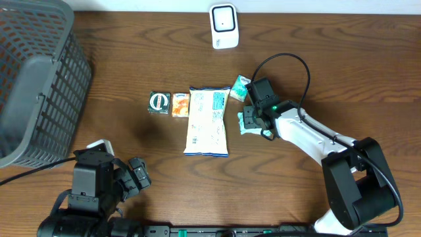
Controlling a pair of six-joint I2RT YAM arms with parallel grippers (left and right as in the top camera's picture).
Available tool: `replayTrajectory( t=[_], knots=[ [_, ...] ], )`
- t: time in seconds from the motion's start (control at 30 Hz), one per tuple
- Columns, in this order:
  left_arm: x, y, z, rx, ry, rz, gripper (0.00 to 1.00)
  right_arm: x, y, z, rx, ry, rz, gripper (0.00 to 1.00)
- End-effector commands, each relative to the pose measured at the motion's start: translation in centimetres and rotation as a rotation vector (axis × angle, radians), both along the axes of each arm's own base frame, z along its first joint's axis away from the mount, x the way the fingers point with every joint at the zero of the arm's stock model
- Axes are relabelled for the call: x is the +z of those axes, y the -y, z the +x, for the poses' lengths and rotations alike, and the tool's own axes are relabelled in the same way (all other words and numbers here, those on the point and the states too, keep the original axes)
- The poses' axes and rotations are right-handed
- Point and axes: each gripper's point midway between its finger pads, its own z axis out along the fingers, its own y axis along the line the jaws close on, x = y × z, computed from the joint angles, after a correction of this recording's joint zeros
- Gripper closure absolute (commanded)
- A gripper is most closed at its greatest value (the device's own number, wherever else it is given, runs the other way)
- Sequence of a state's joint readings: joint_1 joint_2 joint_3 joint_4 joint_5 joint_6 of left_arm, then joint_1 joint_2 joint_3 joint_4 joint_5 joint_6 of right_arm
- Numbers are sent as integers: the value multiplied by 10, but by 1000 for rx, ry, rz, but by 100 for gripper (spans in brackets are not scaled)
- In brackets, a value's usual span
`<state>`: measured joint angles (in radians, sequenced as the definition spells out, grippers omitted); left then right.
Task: Scan the item barcode
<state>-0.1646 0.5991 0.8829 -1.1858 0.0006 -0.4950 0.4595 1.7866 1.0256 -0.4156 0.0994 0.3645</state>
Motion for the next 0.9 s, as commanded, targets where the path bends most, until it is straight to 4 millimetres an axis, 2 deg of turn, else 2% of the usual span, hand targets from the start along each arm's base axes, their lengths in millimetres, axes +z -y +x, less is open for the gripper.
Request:
replayTrajectory(
  t=[0.0, 0.1, 0.23, 0.3, 0.47, 0.63, 0.73, 0.8, 0.87],
  knots=[
    [0, -2, -1, 8, 1, 7, 2, -6, 7, -14, -14, -63, -40, 60],
    [-1, -2, -1, 8, 0, 7, 2, -7, 15, -29, -15, -119, -69, 62],
    [0, -2, -1, 8, 1, 7, 2, 1, 22, -44, -15, -159, -89, 59],
    [-1, -2, -1, 8, 0, 7, 2, 11, 23, -46, -15, -151, -85, 58],
    [-1, -2, -1, 8, 0, 7, 2, 58, 20, -46, -9, -51, -17, 50],
    [0, -2, -1, 8, 1, 7, 2, 78, 2, -54, 37, -42, 109, 47],
    [-1, -2, -1, 8, 0, 7, 3, 74, 1, -58, 39, -67, 110, 71],
    [0, -2, -1, 8, 1, 7, 2, 70, 3, -59, 13, -84, 104, 78],
    [0, -2, -1, 8, 1, 7, 2, 64, 7, -59, -40, -103, 96, 81]
  ],
)
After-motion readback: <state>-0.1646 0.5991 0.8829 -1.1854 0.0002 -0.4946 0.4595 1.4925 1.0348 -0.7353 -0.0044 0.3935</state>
